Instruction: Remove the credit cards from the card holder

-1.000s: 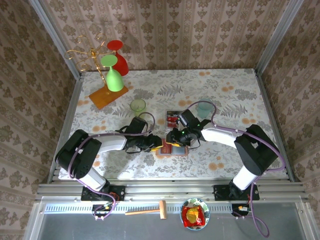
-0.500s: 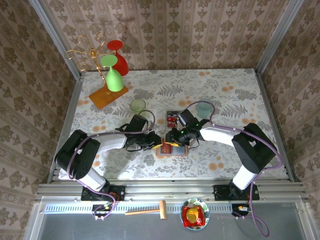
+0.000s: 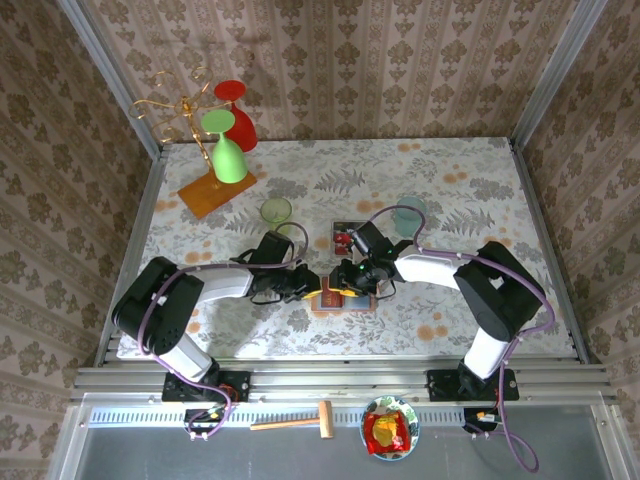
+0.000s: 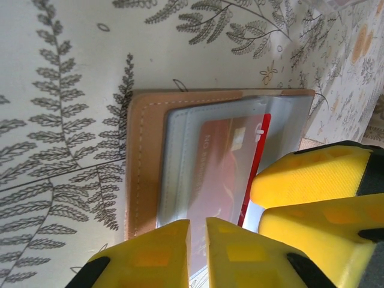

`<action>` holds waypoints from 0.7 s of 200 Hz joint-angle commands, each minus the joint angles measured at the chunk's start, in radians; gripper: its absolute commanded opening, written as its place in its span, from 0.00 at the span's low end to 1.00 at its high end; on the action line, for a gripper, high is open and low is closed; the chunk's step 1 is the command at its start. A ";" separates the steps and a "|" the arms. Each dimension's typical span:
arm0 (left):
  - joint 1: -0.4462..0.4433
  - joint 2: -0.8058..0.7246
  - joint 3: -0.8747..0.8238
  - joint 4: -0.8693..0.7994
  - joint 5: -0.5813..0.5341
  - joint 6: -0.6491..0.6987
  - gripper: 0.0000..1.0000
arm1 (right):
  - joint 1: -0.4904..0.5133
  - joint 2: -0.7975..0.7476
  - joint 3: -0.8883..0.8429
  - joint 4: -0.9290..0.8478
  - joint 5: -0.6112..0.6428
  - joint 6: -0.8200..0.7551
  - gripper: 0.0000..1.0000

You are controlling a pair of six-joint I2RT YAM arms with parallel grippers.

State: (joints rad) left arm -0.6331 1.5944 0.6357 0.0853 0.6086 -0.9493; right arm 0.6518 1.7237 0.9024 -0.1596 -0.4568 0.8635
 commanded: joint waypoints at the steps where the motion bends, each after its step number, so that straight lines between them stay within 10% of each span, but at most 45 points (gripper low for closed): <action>1: 0.006 0.015 -0.017 0.018 0.022 0.004 0.16 | 0.006 0.021 -0.001 0.009 -0.016 -0.002 0.38; 140: 0.007 0.008 -0.031 0.013 0.017 0.000 0.15 | -0.015 0.009 0.020 -0.090 0.044 -0.082 0.38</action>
State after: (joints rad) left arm -0.6331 1.5982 0.6155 0.1001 0.6144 -0.9497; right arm 0.6453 1.7309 0.9024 -0.1909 -0.4480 0.8082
